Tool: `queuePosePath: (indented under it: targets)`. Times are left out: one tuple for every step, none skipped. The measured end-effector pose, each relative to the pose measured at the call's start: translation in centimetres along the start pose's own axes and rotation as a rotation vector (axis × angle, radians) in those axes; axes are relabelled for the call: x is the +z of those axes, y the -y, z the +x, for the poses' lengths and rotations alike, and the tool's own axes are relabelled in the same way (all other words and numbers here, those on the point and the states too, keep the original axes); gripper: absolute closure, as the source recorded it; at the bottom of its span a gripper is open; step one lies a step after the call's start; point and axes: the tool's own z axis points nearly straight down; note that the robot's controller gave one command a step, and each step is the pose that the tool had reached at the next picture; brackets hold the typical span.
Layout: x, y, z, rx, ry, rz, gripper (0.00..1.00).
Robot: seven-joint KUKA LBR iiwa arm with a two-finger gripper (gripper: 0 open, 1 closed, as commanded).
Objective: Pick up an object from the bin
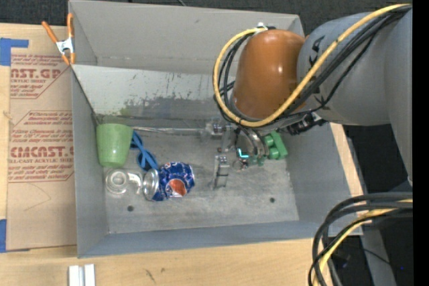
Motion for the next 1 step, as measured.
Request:
queuePosePath:
  targets:
    - [7.44, -6.62, -0.6, -0.22, 0.003, 0.0, 0.0]
